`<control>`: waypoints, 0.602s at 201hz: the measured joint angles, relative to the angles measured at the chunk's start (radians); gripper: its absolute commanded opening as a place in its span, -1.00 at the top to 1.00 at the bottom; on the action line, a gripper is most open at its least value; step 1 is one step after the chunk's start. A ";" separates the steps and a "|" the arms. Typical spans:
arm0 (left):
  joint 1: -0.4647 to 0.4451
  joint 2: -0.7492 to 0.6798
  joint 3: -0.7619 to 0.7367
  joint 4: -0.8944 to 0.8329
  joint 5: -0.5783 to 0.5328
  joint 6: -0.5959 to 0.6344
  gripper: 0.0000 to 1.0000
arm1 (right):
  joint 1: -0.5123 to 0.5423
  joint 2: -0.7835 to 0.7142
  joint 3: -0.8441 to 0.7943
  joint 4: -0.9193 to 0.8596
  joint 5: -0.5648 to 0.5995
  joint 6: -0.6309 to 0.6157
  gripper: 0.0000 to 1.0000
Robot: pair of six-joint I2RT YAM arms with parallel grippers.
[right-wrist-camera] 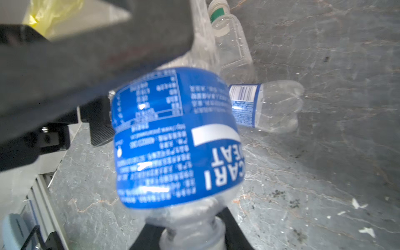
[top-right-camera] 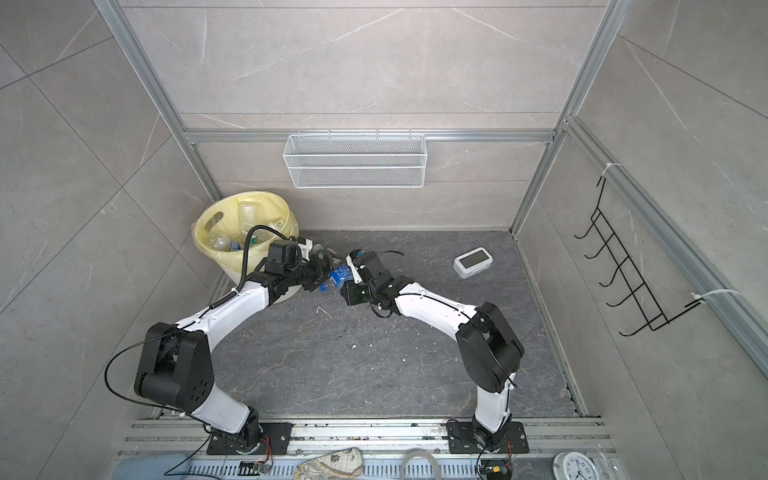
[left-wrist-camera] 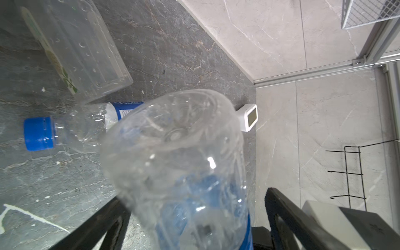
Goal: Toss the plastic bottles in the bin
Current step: 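Lift the blue-label bottle and swing it toward the left gripper, then grasp the blue-label bottle's base with the left gripper while the right gripper holds it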
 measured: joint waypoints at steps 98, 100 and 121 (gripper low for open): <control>0.016 -0.008 -0.017 0.056 0.031 -0.030 -0.26 | -0.001 -0.021 -0.037 0.058 -0.021 0.019 0.53; 0.016 -0.008 -0.017 0.056 0.031 -0.030 -0.25 | -0.001 -0.021 -0.038 0.058 -0.021 0.019 0.53; 0.016 -0.008 -0.017 0.056 0.034 -0.030 -0.17 | 0.000 -0.024 -0.044 0.065 -0.023 0.019 0.49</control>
